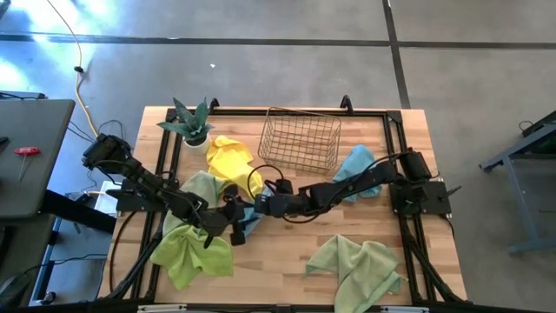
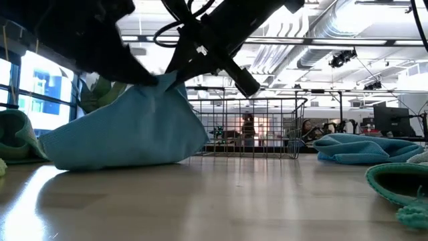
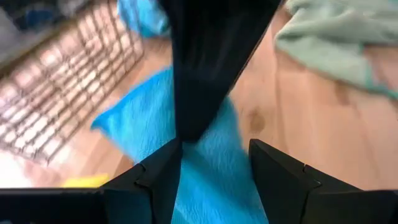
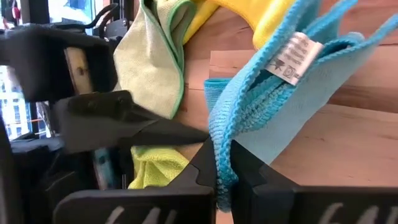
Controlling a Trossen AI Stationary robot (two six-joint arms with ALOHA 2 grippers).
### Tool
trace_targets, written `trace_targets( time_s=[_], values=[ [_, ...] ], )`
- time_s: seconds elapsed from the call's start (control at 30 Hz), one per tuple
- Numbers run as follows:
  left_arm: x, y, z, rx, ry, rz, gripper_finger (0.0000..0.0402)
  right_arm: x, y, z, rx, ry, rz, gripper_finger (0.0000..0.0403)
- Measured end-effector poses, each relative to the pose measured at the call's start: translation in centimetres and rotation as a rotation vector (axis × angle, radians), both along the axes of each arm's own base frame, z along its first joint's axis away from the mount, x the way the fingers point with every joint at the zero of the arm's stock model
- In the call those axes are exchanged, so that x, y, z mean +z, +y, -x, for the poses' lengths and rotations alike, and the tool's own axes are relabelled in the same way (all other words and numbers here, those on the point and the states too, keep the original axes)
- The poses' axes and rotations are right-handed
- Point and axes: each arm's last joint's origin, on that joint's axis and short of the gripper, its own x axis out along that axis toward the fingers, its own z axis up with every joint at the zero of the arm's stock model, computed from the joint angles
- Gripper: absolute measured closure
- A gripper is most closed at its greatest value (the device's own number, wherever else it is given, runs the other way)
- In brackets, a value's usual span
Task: Fold microfiber towels
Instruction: Put the bottom blue microfiber cloth in the basket
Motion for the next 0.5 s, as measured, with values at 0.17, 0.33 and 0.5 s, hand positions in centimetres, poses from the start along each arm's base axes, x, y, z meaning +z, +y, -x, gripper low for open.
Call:
trace_targets(
  time_s=[0.17,0.33,0.5],
  values=[
    [-0.9,-0.3,0.9,0.026,0.079,0.042,0.0222,0.4,-0.2,-0.3,0.002,-0.042,-0.006,0.0403],
    [-1.4,-0.8,1.6,0.043,0.123,0.092,0.0222,0.5,-0.5,-0.4,0.006,-0.053,0.006,0.0403],
    [-1.8,-1.6,2.3,0.030,0.171,0.171,0.0225,0.5,-0.8,-0.5,0.012,-0.050,0.021,0.0403]
  ],
)
